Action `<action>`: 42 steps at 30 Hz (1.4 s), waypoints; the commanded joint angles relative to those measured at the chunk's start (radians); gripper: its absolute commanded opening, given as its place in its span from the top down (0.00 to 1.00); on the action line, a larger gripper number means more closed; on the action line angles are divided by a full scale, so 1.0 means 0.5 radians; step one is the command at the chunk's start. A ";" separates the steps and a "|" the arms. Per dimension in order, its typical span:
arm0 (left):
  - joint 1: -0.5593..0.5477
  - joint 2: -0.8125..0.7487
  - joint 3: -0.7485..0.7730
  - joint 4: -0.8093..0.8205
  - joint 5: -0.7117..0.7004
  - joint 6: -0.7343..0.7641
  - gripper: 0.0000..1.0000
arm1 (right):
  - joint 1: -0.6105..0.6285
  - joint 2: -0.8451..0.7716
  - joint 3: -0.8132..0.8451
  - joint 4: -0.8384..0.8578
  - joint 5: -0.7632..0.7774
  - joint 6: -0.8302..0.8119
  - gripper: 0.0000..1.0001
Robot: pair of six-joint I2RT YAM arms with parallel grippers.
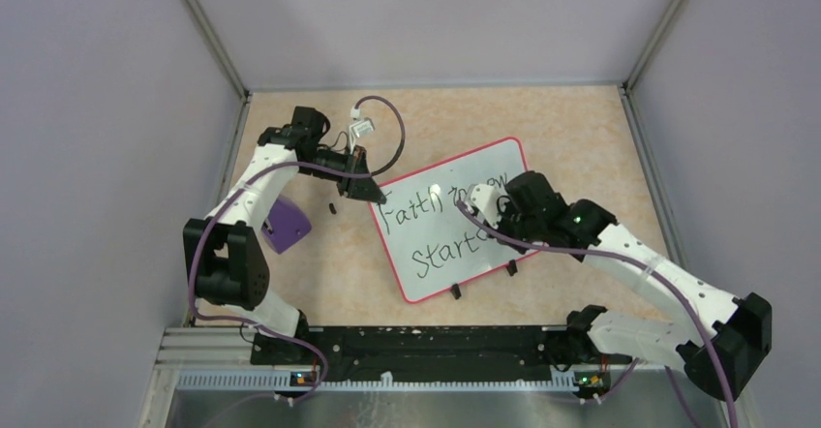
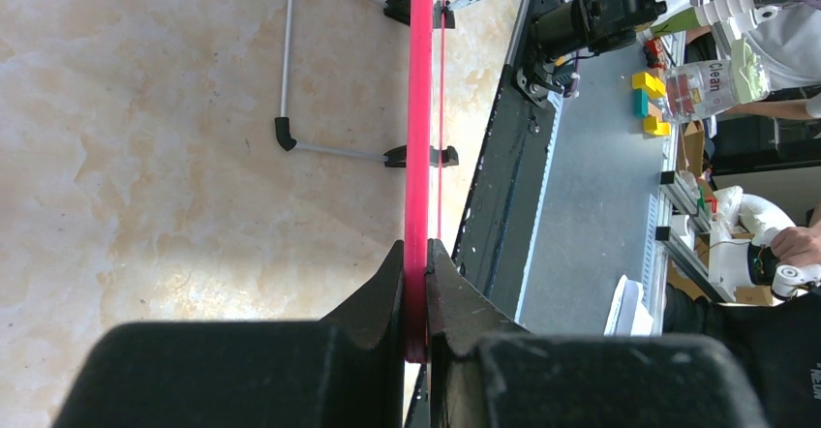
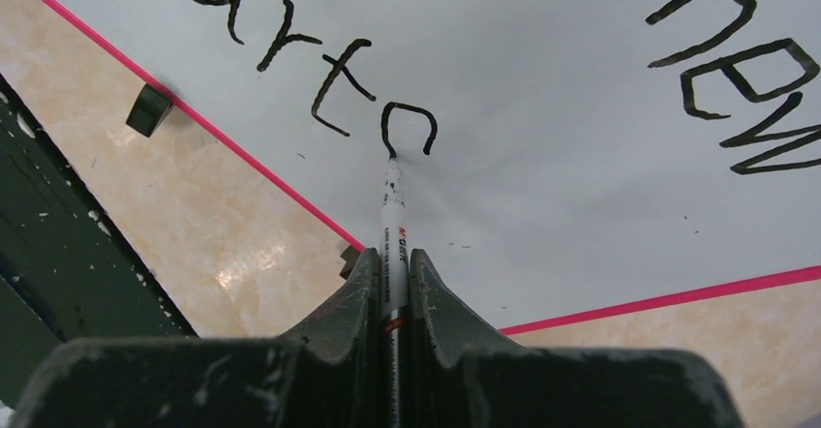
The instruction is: Write a sentence on the whiteboard
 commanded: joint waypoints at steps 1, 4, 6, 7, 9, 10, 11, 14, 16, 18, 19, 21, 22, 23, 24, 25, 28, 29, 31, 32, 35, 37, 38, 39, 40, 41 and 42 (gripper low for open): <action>-0.025 0.067 0.004 0.031 -0.148 0.068 1.00 | -0.005 -0.060 -0.052 -0.007 0.145 -0.067 1.00; -0.026 0.072 0.004 0.033 -0.146 0.067 1.00 | -0.005 -0.066 -0.084 -0.019 0.147 -0.087 1.00; -0.026 0.079 0.007 0.036 -0.139 0.064 1.00 | -0.004 -0.053 -0.084 -0.018 0.145 -0.093 1.00; -0.026 0.081 0.005 0.035 -0.137 0.064 1.00 | -0.005 -0.047 -0.078 -0.015 0.133 -0.094 1.00; -0.026 0.080 0.007 0.035 -0.139 0.060 1.00 | -0.002 -0.026 -0.060 -0.005 0.094 -0.088 1.00; -0.026 0.078 0.005 0.037 -0.141 0.059 1.00 | 0.000 -0.012 -0.050 0.000 0.068 -0.079 1.00; -0.026 0.076 0.006 0.037 -0.142 0.059 1.00 | 0.010 0.006 -0.040 0.007 0.044 -0.070 1.00; -0.026 0.073 0.005 0.034 -0.144 0.061 1.00 | 0.087 0.050 -0.023 0.042 0.038 -0.042 1.00; -0.026 0.070 0.009 0.034 -0.145 0.061 1.00 | 0.144 0.081 -0.012 0.067 0.048 -0.024 1.00; -0.026 0.067 0.010 0.033 -0.151 0.060 1.00 | 0.177 0.103 0.003 0.083 0.053 -0.012 1.00; -0.026 0.067 0.009 0.034 -0.151 0.060 1.00 | 0.188 0.109 0.014 0.091 0.056 -0.009 1.00; -0.026 0.066 0.004 0.034 -0.151 0.062 1.00 | 0.196 0.115 0.037 0.104 0.055 0.001 1.00; -0.026 0.067 0.003 0.034 -0.151 0.063 1.00 | 0.196 0.115 0.049 0.106 0.050 0.008 1.00; -0.026 0.069 0.003 0.033 -0.150 0.064 1.00 | 0.195 0.112 0.061 0.104 0.044 0.018 1.00; -0.026 0.070 0.003 0.034 -0.151 0.064 1.00 | 0.195 0.110 0.075 0.101 0.029 0.028 1.00; -0.026 0.070 0.003 0.034 -0.151 0.064 1.00 | 0.195 0.097 0.093 0.090 0.016 0.037 1.00; -0.026 0.073 0.001 0.035 -0.146 0.064 1.00 | 0.190 0.016 0.112 0.062 -0.012 0.047 1.00; -0.026 0.073 0.001 0.033 -0.144 0.066 1.00 | 0.182 -0.012 0.117 0.041 -0.028 0.040 1.00; -0.026 0.070 -0.001 0.035 -0.145 0.065 1.00 | 0.162 -0.064 0.132 -0.018 -0.052 0.017 1.00; -0.026 0.070 0.001 0.037 -0.144 0.067 1.00 | 0.153 -0.079 0.134 -0.059 -0.057 0.007 1.00; -0.026 0.071 -0.001 0.036 -0.140 0.066 1.00 | 0.117 -0.112 0.109 -0.137 -0.035 -0.045 1.00; -0.026 0.070 0.001 0.034 -0.142 0.067 1.00 | 0.084 -0.121 0.074 -0.175 -0.006 -0.095 1.00; -0.026 0.068 -0.001 0.033 -0.142 0.067 1.00 | 0.065 -0.125 0.052 -0.185 0.014 -0.122 1.00; -0.026 0.067 0.001 0.034 -0.143 0.067 1.00 | 0.053 -0.125 0.030 -0.196 0.029 -0.143 1.00; -0.026 0.066 -0.001 0.034 -0.144 0.067 1.00 | 0.040 -0.123 0.012 -0.206 0.048 -0.160 1.00; -0.026 0.067 -0.001 0.034 -0.142 0.067 1.00 | 0.034 -0.114 -0.002 -0.216 0.065 -0.173 1.00; -0.026 0.065 0.000 0.034 -0.143 0.067 1.00 | 0.028 -0.106 -0.013 -0.217 0.081 -0.181 1.00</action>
